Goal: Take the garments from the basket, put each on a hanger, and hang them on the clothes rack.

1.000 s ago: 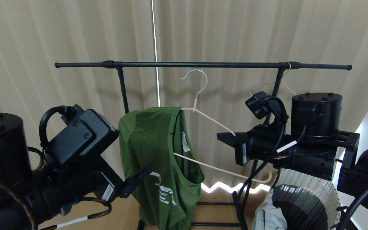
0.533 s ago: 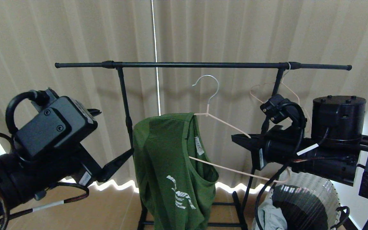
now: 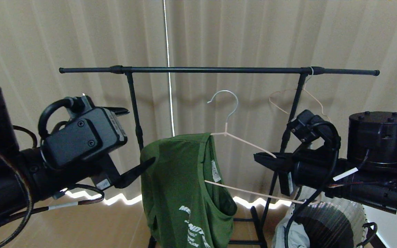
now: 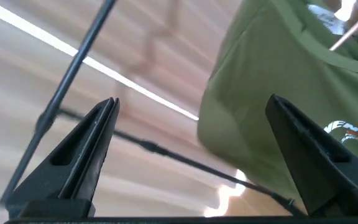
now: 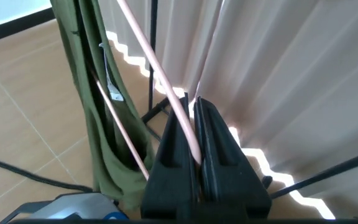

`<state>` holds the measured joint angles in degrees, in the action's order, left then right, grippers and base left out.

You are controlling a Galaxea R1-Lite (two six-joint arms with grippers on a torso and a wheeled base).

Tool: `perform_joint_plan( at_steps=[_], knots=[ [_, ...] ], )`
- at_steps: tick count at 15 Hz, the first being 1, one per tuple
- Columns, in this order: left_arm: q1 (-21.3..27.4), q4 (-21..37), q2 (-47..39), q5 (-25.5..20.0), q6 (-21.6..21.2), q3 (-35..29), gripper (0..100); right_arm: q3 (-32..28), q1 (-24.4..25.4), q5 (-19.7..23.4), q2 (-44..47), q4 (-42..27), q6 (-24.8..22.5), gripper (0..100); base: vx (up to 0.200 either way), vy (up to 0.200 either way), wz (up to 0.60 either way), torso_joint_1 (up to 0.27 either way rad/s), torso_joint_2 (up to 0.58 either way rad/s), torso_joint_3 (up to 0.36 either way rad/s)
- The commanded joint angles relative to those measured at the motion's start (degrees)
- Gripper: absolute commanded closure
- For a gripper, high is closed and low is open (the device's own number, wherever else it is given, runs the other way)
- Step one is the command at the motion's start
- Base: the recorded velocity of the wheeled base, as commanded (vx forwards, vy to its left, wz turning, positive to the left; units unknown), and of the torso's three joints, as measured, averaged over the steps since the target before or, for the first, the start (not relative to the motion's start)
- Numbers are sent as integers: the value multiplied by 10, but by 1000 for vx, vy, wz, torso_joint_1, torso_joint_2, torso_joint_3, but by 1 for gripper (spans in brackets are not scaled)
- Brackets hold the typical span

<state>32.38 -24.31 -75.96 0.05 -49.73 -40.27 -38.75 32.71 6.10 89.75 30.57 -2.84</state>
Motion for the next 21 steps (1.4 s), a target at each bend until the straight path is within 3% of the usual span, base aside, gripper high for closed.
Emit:
perform_joint_plan(
  at_steps=[1, 4, 6, 14, 15, 21],
  knots=[
    [8, -1, -50, -21, -4, -15, 0, 1, 17, 0, -1, 1, 0, 100, 0, 0, 0, 0, 0, 0],
    [20, -3, -87, -39, -3, -24, 0, 1, 32, 13, -1, 1, 0, 100, 0, 0, 0, 0, 0, 0],
    [-5, -5, -109, -39, -4, -44, 0, 1, 33, 29, -5, 2, 0, 100, 0, 0, 0, 0, 0, 0],
    [-15, -4, -111, -41, -5, -46, 0, 21, 53, 51, -19, 33, -1, 100, 0, 0, 0, 0, 0, 0],
    [-14, -4, -111, -41, -5, -46, 100, 25, 53, 53, -19, 40, -1, 100, 0, 0, 0, 0, 0, 0],
    [-11, -5, -107, -41, -4, -45, 100, 25, 53, 56, -17, 43, 0, 100, 0, 0, 0, 0, 0, 0]
  ],
)
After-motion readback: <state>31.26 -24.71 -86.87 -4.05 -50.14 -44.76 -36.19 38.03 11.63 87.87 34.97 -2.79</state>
